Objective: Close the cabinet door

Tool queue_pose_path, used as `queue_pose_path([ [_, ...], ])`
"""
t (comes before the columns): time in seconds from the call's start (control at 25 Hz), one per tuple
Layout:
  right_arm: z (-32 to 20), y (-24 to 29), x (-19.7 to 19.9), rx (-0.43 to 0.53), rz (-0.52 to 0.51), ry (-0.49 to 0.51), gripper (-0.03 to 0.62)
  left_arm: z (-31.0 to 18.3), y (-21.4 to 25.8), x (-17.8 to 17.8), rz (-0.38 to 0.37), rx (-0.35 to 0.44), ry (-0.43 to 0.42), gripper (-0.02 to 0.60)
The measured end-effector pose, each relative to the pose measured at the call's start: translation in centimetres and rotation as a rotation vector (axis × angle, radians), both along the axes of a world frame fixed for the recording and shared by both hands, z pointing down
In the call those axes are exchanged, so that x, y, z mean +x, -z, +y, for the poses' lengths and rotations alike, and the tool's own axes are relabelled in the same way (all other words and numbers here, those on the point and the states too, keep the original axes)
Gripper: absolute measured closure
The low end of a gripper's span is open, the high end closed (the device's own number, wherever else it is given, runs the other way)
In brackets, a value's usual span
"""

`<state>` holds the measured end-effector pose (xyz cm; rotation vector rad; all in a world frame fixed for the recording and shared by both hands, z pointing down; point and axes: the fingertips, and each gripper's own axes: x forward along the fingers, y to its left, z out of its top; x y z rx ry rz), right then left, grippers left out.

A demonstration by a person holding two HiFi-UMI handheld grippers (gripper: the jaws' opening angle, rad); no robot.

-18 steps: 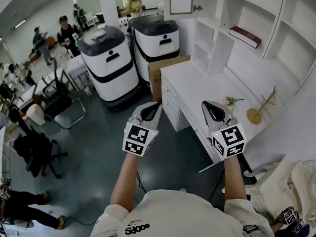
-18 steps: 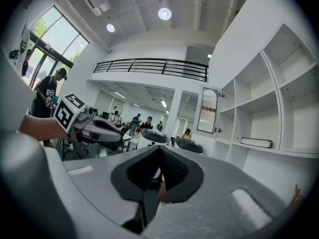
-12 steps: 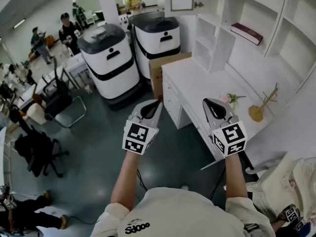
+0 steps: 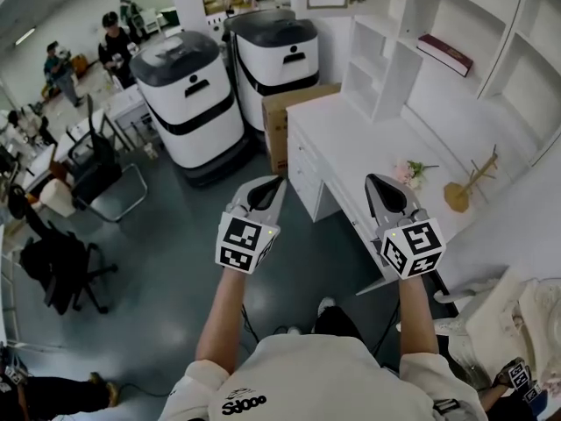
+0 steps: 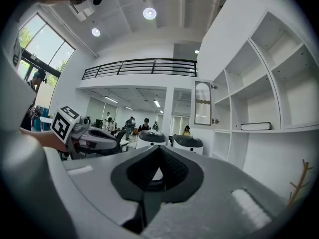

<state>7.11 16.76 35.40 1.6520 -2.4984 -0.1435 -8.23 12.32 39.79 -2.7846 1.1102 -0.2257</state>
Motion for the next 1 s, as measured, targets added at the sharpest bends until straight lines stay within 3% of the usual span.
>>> queue_pose_path([
  [0.4,-9.3,-0.3,0.9,0.032,-0.035,0.044,0.592,-9.0,-1.4,1.2,-0.025,-0.019,0.026,0.563],
  [0.76,-23.0,2.4,4.9,0.022,0.003,0.154,0.592,-22.4,1.7,6.4,-0.005,-0.004,0.06,0.564],
  [1.0,-30.2,3.6,7.9,0.022,0.012,0.174,0.592,-29.8,2.8,10.1,0.005,-0.004,0.057,0.563],
])
